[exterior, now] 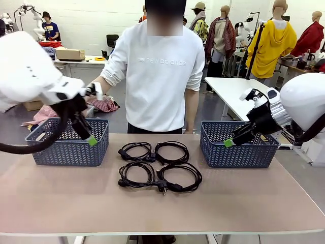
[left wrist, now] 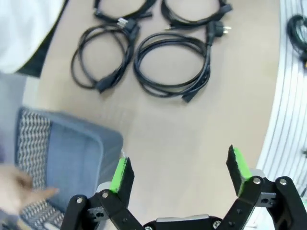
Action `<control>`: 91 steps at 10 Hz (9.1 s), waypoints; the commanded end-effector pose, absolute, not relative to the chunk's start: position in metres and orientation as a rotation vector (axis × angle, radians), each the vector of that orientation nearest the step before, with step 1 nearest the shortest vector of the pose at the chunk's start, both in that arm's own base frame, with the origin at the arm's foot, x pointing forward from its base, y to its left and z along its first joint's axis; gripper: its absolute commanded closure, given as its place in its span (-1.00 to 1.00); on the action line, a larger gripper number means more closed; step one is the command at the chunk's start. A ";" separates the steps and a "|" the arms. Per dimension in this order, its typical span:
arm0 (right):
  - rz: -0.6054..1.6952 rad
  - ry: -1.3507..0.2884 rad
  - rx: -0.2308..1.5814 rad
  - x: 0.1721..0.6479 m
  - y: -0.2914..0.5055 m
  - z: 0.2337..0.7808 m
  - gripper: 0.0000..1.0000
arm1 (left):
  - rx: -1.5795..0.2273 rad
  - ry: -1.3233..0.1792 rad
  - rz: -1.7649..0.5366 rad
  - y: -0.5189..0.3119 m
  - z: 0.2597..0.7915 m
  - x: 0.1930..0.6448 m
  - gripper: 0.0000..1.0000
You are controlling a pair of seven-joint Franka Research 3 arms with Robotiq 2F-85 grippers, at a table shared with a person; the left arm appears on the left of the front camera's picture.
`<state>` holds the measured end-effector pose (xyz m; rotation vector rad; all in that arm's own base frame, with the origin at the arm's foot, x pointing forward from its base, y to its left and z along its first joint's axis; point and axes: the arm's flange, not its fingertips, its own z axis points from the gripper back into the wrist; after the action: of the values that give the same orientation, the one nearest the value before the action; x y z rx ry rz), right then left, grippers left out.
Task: Organize the cables according to human instructions.
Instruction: Pick up a bundle of cables and place it in the basket indicated by the human.
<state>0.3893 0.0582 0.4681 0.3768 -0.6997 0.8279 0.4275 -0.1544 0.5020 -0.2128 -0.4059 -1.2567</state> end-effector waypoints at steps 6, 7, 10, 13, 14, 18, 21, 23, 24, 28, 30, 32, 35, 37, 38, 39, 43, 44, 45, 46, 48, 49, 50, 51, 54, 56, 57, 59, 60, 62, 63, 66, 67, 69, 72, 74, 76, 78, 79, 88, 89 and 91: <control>0.837 -0.715 0.394 0.392 0.058 0.466 -1.00 | -0.098 -0.226 -1.484 -0.278 0.445 0.467 -1.00; 0.837 -0.715 0.394 0.392 0.058 0.466 -1.00 | -0.106 -0.201 -1.479 -0.285 0.436 0.467 -1.00; 0.837 -0.715 0.394 0.392 0.058 0.466 -1.00 | -0.113 -0.165 -1.451 -0.286 0.428 0.459 -1.00; 0.837 -0.715 0.394 0.392 0.058 0.466 -1.00 | -0.137 -0.192 -1.484 -0.294 0.422 0.461 -1.00; 0.837 -0.715 0.394 0.392 0.058 0.466 -1.00 | -0.137 -0.192 -1.484 -0.294 0.422 0.461 -1.00; 0.837 -0.715 0.394 0.392 0.058 0.466 -1.00 | -0.122 -0.173 -1.489 -0.301 0.416 0.453 -1.00; 0.837 -0.715 0.394 0.392 0.058 0.466 -1.00 | -0.082 -0.146 -1.497 -0.326 0.400 0.444 -1.00; 0.837 -0.715 0.394 0.392 0.058 0.466 -1.00 | -0.071 -0.120 -1.507 -0.337 0.383 0.438 -1.00; 0.837 -0.715 0.394 0.392 0.058 0.466 -1.00 | -0.068 -0.108 -1.512 -0.342 0.374 0.435 -1.00; 0.837 -0.715 0.394 0.392 0.058 0.466 -1.00 | -0.045 -0.062 -1.514 -0.353 0.340 0.432 -1.00; 0.837 -0.715 0.394 0.392 0.058 0.466 -1.00 | -0.034 -0.052 -1.513 -0.354 0.329 0.437 -1.00; 0.837 -0.715 0.394 0.392 0.058 0.466 -1.00 | -0.036 -0.056 -1.522 -0.356 0.317 0.442 -1.00; 0.837 -0.715 0.394 0.392 0.058 0.466 -1.00 | -0.035 -0.049 -1.529 -0.359 0.313 0.446 -1.00; 0.837 -0.715 0.394 0.392 0.058 0.466 -1.00 | -0.031 -0.038 -1.531 -0.360 0.312 0.448 -0.61; 0.837 -0.715 0.394 0.392 0.058 0.466 -1.00 | -0.032 -0.040 -1.530 -0.359 0.313 0.448 -0.62; 0.837 -0.715 0.394 0.392 0.058 0.466 -1.00 | -0.032 -0.040 -1.529 -0.359 0.314 0.448 -0.23; 0.837 -0.715 0.394 0.392 0.058 0.466 -1.00 | -0.036 -0.042 -1.541 -0.359 0.317 0.447 0.53; 0.837 -0.715 0.394 0.392 0.058 0.466 -1.00 | -0.040 -0.043 -1.545 -0.359 0.318 0.446 0.25; 0.837 -0.715 0.394 0.392 0.058 0.466 -1.00 | -0.041 -0.043 -1.548 -0.359 0.319 0.445 0.91; 0.837 -0.715 0.394 0.392 0.058 0.466 -1.00 | -0.043 -0.042 -1.550 -0.359 0.320 0.445 0.63; 0.837 -0.715 0.394 0.392 0.058 0.466 -1.00 | -0.045 -0.034 -1.556 -0.358 0.325 0.441 1.00; 0.837 -0.715 0.394 0.392 0.058 0.466 -1.00 | -0.042 -0.028 -1.559 -0.358 0.331 0.438 1.00; 0.837 -0.715 0.394 0.392 0.058 0.466 -1.00 | -0.040 -0.029 -1.559 -0.358 0.339 0.436 1.00; 0.837 -0.715 0.394 0.392 0.058 0.466 -1.00 | -0.018 -0.028 -1.543 -0.358 0.352 0.434 1.00; 0.837 -0.715 0.394 0.392 0.058 0.466 -1.00 | 0.118 -0.123 -1.476 -0.352 0.419 0.434 1.00; 0.837 -0.715 0.394 0.392 0.058 0.466 -1.00 | 0.163 -0.173 -1.485 -0.331 0.457 0.445 1.00; 0.837 -0.715 0.394 0.392 0.058 0.466 -1.00 | 0.154 -0.186 -1.513 -0.312 0.473 0.452 1.00; 0.837 -0.715 0.394 0.392 0.058 0.466 -1.00 | 0.151 -0.197 -1.543 -0.274 0.491 0.464 1.00; 0.837 -0.715 0.394 0.392 0.058 0.466 -1.00 | 0.159 -0.212 -1.526 -0.249 0.499 0.472 1.00; 0.837 -0.715 0.394 0.392 0.058 0.466 -1.00 | 0.170 -0.258 -1.482 -0.205 0.514 0.483 1.00; 0.837 -0.715 0.394 0.392 0.058 0.466 -1.00 | 0.165 -0.276 -1.456 -0.186 0.518 0.487 1.00; 0.837 -0.715 0.394 0.392 0.058 0.466 -1.00 | 0.141 -0.289 -1.375 -0.146 0.517 0.501 1.00; 0.837 -0.715 0.394 0.392 0.058 0.466 -1.00 | 0.107 -0.292 -1.347 -0.138 0.516 0.503 1.00; 0.837 -0.715 0.394 0.392 0.058 0.466 -1.00 | 0.162 -0.256 -1.372 -0.152 0.521 0.504 1.00; 0.837 -0.715 0.394 0.392 0.058 0.466 -1.00 | 0.162 -0.256 -1.372 -0.152 0.521 0.504 1.00; 0.837 -0.715 0.394 0.392 0.058 0.466 -1.00 | 0.145 -0.255 -1.371 -0.155 0.516 0.504 0.69; 0.837 -0.715 0.394 0.392 0.058 0.466 -1.00 | 0.166 -0.272 -1.312 -0.130 0.506 0.521 0.69; 0.837 -0.715 0.394 0.392 0.058 0.466 -1.00 | 0.184 -0.254 -1.286 -0.110 0.499 0.533 0.69; 0.837 -0.715 0.394 0.392 0.058 0.466 -1.00 | 0.191 -0.245 -1.271 -0.100 0.496 0.538 0.69; 0.837 -0.715 0.394 0.392 0.058 0.466 -1.00 | 0.210 -0.227 -1.183 -0.050 0.459 0.587 0.69; 0.837 -0.715 0.394 0.392 0.058 0.466 -1.00 | 0.209 -0.234 -1.181 -0.049 0.458 0.588 0.69; 0.837 -0.715 0.394 0.392 0.058 0.466 -1.00 | 0.216 -0.242 -1.171 -0.048 0.453 0.591 0.69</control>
<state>0.3894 0.0584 0.4674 0.3743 -0.6969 0.8280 0.5871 -0.0501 0.4510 0.1929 -0.2266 -1.1908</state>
